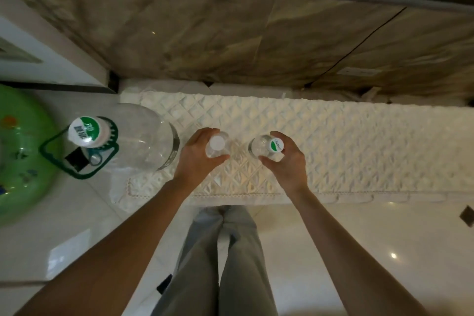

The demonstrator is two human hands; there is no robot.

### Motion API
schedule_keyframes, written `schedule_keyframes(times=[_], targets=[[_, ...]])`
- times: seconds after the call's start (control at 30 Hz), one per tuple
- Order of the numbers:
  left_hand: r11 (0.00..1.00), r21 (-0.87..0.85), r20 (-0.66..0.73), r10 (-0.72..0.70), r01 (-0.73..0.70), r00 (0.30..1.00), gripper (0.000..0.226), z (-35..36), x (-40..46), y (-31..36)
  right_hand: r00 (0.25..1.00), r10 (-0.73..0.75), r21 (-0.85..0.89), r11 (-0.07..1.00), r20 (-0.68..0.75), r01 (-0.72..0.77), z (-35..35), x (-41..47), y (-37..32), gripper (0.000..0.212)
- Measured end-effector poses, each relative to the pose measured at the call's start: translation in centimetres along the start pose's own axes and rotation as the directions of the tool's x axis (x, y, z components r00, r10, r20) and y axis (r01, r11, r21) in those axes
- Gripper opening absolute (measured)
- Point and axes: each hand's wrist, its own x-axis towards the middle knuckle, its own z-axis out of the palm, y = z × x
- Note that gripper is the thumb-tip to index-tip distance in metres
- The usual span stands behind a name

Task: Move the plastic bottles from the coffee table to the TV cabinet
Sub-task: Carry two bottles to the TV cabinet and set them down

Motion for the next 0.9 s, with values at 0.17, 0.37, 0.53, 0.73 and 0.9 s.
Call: schedule_keyframes(times=[0.17,0.37,0.53,0.73,0.9], targets=[[1.0,-0.004,0.01,-0.011,0.011,1.0,0.062,2.0,2.7,-1.8,1.0,0.022,-0.009,1.0,0.019,-0.022,1.4,3.4,1.8,0.064],[1.0,0.0,0.01,-0.024,0.024,1.0,0.063,3.7,3.6,-3.0,0.997,0.055,-0.019,0.998,0.057,-0.054,2.1,5.6,3.6,0.06],[0.999,-0.003,0.02,-0.034,0.034,0.999,0.064,4.2,3.5,-3.2,0.997,0.038,-0.013,0.999,0.062,-0.037,2.1,6.1,3.9,0.062],[0.999,0.023,0.048,-0.05,0.049,0.998,0.07,4.0,2.7,-2.8,0.992,0.039,-0.007,0.999,0.118,-0.039,1.5,5.2,3.9,0.068],[0.995,0.02,0.094,-0.097,0.095,0.991,0.079,3.0,2.2,-1.7,0.988,0.045,-0.016,0.999,0.146,-0.043,0.1,4.2,2.7,0.072]])
